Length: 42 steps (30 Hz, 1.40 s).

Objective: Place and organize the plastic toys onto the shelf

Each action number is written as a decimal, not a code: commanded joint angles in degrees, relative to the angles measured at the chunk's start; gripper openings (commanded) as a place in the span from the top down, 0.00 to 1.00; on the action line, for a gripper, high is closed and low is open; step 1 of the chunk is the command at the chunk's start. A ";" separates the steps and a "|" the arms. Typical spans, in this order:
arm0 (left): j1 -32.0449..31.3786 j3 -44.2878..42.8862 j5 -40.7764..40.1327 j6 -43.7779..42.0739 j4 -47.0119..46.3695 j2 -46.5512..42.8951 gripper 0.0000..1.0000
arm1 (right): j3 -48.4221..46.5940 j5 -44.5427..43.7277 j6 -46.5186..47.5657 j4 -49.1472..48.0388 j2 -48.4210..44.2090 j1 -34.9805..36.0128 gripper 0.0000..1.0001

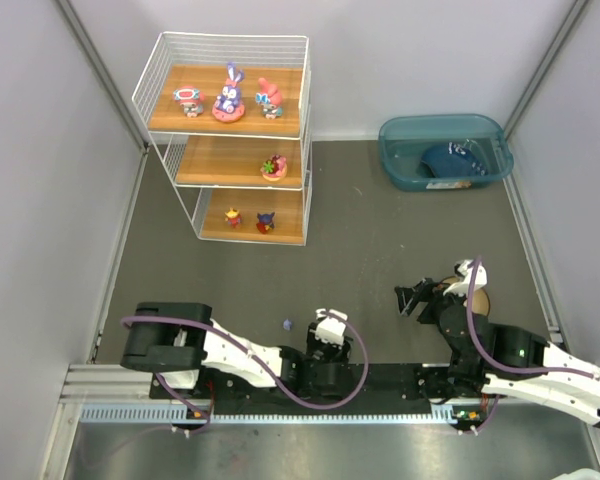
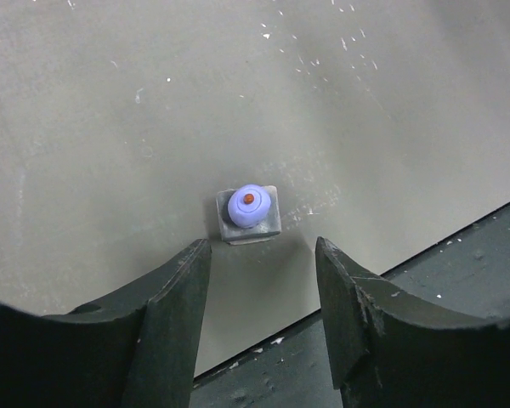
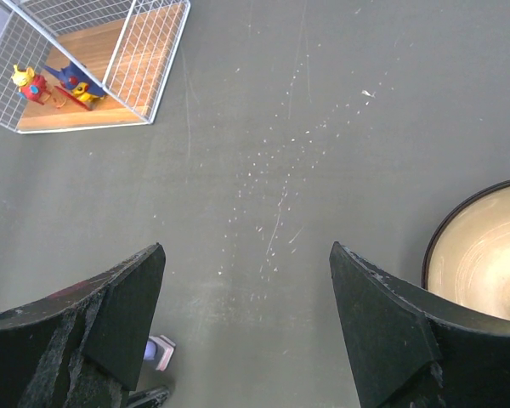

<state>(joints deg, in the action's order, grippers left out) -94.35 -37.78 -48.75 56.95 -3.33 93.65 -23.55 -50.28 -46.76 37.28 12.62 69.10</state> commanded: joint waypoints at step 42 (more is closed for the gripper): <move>2.15 1.04 -0.38 -1.40 0.69 -4.52 1.00 | 0.35 -1.75 -0.43 -2.03 1.09 -0.46 0.19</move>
<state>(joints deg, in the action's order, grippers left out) -92.14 -37.34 -47.18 55.13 -5.78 93.84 -23.22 -50.81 -46.74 36.47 13.19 69.08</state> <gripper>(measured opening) 0.349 0.808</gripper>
